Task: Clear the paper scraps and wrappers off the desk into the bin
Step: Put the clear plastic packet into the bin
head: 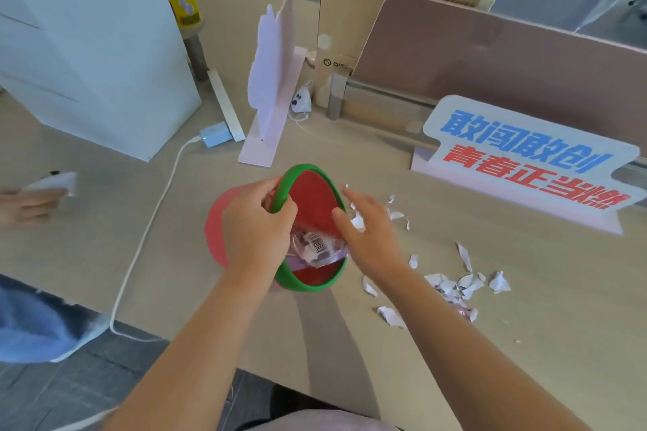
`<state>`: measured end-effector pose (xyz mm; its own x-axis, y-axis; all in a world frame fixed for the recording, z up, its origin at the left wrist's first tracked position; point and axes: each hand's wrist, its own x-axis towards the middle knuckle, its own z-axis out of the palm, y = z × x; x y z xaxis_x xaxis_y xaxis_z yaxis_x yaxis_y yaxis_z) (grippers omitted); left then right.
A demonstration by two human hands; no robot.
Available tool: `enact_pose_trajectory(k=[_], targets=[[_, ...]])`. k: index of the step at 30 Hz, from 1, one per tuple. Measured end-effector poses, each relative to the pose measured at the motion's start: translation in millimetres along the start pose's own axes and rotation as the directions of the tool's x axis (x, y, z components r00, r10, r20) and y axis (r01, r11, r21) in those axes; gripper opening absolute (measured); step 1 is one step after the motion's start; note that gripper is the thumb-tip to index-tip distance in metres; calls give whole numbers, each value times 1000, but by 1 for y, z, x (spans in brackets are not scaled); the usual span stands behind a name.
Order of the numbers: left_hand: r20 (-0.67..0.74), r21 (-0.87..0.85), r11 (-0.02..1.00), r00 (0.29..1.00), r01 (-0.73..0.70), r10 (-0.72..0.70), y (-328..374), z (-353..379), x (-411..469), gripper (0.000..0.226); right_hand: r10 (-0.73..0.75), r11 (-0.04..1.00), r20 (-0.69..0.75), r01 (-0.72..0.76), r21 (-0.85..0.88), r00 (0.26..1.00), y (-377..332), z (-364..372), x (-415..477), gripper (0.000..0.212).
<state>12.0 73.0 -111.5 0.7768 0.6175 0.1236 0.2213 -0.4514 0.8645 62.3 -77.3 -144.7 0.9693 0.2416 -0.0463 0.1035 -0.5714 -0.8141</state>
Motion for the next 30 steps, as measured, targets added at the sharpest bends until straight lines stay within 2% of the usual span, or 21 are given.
enact_pose_trajectory(k=[2, 4, 8, 14, 18, 20, 23, 27, 30], targets=[[-1, 9, 1000, 1000, 8, -8, 1, 3, 7, 15, 106, 994, -153, -104, 24, 982, 23, -6, 14, 37], [-10, 25, 1000, 1000, 9, -9, 0, 4, 15, 12, 237, 971, -200, -235, 34, 951, 49, -12, 28, 37], [-29, 44, 999, 999, 26, -25, -1, 5, 34, 10, 410, 902, -172, -426, -66, 895, 105, -22, 56, 48], [-3, 53, 993, 994, 108, -108, 2, 8, 67, 17, 464, 868, -124, -478, -134, 877, 138, -9, 101, 60], [-16, 80, 993, 996, 92, -91, 1, 9, 80, 19, 334, 873, -57, -332, -357, 941, 138, 12, 123, 59], [-31, 78, 992, 995, 99, -96, 0, 7, 82, 19, 247, 900, 54, -208, -382, 968, 132, 24, 128, 59], [-20, 55, 991, 992, 125, -124, -2, 4, 83, 21, 75, 915, 228, 24, -402, 971, 125, 44, 125, 76], [-17, 27, 989, 990, 144, -143, -4, 1, 84, 20, -119, 813, 342, 289, -505, 932, 123, 65, 96, 67], [-25, 21, 991, 991, 130, -130, -4, 0, 83, 16, -134, 771, 315, 298, -562, 940, 126, 66, 74, 57]])
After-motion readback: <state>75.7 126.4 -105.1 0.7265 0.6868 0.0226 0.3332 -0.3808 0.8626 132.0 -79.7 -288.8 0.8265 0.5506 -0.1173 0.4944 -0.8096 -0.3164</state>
